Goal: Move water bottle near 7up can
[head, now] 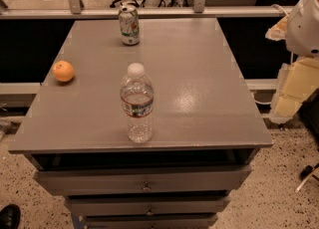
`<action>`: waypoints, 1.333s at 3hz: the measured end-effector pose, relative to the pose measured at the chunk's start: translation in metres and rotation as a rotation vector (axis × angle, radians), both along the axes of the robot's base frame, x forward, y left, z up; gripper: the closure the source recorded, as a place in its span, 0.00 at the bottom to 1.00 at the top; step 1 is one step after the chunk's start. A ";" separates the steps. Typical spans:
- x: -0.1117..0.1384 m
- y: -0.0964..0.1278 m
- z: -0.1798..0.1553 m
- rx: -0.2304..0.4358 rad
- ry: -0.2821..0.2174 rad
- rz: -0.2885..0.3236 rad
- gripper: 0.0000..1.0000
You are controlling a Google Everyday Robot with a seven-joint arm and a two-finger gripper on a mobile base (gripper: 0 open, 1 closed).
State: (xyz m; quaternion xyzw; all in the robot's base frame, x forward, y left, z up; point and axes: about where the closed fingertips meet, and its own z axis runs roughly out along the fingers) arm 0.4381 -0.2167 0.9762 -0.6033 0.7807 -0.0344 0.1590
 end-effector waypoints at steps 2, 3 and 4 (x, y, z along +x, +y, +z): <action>0.008 0.015 -0.010 0.069 -0.003 0.011 0.00; 0.027 0.054 -0.036 0.242 -0.006 0.047 0.00; 0.041 0.091 -0.058 0.407 0.009 0.079 0.00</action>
Offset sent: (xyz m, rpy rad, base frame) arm 0.0357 0.0657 -0.0482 0.3167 0.0086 0.0530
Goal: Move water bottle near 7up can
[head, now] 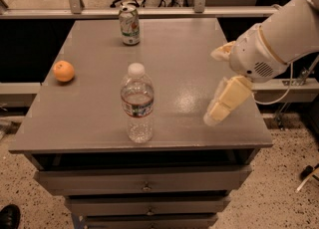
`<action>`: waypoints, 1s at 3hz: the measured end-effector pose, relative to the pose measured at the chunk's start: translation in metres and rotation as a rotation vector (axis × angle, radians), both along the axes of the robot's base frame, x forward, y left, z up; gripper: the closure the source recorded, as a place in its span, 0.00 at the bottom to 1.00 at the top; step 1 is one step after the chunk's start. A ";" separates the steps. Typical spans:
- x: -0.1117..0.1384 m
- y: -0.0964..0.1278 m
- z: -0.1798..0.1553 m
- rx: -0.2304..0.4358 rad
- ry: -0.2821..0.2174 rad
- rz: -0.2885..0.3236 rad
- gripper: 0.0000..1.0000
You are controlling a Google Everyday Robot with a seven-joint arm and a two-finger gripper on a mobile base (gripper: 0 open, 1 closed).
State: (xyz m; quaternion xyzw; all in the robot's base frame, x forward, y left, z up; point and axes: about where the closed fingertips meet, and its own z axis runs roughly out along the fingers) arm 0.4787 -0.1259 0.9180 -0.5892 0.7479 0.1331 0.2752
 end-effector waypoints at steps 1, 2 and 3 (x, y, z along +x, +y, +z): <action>0.000 0.046 -0.011 0.220 0.021 0.061 0.00; -0.006 0.073 -0.009 0.363 0.037 0.105 0.00; -0.017 0.101 -0.012 0.481 0.024 0.152 0.00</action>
Offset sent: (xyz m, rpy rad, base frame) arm -0.0131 0.0976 -0.0052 0.5419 0.0589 0.1501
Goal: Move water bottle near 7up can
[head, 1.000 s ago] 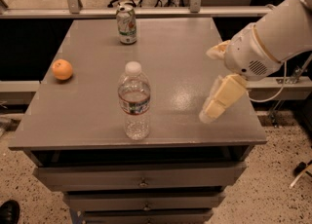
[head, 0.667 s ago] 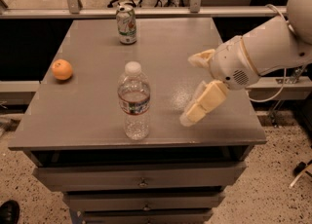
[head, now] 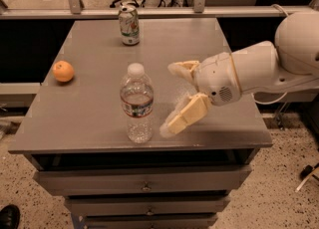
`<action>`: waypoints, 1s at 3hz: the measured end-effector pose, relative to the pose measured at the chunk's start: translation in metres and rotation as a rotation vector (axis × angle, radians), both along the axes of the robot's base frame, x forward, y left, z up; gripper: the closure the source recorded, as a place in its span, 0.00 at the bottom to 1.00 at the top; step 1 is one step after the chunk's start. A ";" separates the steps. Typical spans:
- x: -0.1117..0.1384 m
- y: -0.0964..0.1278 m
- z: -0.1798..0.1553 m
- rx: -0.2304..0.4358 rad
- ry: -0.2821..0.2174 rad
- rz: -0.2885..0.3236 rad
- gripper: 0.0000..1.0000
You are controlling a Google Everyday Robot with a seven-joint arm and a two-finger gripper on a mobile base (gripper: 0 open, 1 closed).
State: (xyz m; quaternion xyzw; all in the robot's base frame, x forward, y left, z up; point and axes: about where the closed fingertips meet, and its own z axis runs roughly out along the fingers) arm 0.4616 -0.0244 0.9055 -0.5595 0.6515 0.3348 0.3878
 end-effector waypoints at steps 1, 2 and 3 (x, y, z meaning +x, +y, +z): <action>-0.006 0.021 -0.010 0.070 -0.015 0.023 0.00; -0.010 0.039 -0.017 0.123 -0.022 0.041 0.17; -0.012 0.055 -0.022 0.158 -0.018 0.050 0.47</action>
Offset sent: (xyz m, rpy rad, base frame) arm -0.0120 0.0547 -0.0259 0.1910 -0.0293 0.0527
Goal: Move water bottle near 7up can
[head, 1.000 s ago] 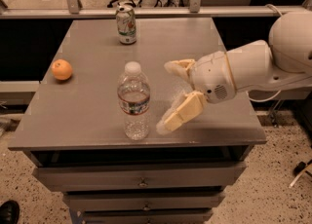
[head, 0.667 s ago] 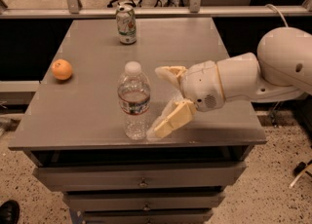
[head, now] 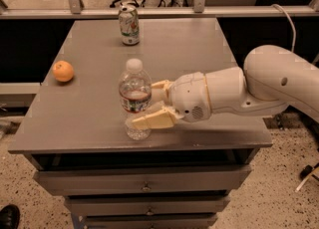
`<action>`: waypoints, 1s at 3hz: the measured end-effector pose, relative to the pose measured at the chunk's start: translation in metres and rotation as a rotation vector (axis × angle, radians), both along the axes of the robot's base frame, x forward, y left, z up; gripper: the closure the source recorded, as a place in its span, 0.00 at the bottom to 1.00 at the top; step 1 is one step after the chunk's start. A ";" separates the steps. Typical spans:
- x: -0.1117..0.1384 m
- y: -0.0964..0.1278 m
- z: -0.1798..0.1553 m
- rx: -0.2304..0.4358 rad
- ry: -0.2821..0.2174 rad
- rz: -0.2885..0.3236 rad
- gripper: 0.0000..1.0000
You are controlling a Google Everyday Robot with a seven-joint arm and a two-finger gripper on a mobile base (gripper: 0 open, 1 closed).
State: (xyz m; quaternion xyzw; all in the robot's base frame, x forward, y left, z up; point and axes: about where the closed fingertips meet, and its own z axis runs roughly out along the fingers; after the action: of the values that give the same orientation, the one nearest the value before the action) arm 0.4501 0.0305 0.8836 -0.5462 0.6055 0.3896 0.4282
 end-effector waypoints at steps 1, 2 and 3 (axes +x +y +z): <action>0.002 0.005 -0.002 0.005 0.004 -0.005 0.79; 0.019 -0.013 0.009 -0.026 -0.034 -0.041 1.00; 0.062 -0.051 0.041 -0.089 -0.131 -0.103 1.00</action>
Offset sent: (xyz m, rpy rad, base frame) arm 0.0329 -0.0312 0.0130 -0.0320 -0.0597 -0.0886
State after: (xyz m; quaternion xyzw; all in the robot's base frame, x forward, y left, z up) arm 0.5120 -0.0206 0.9247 -0.5573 0.6201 0.3030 0.4616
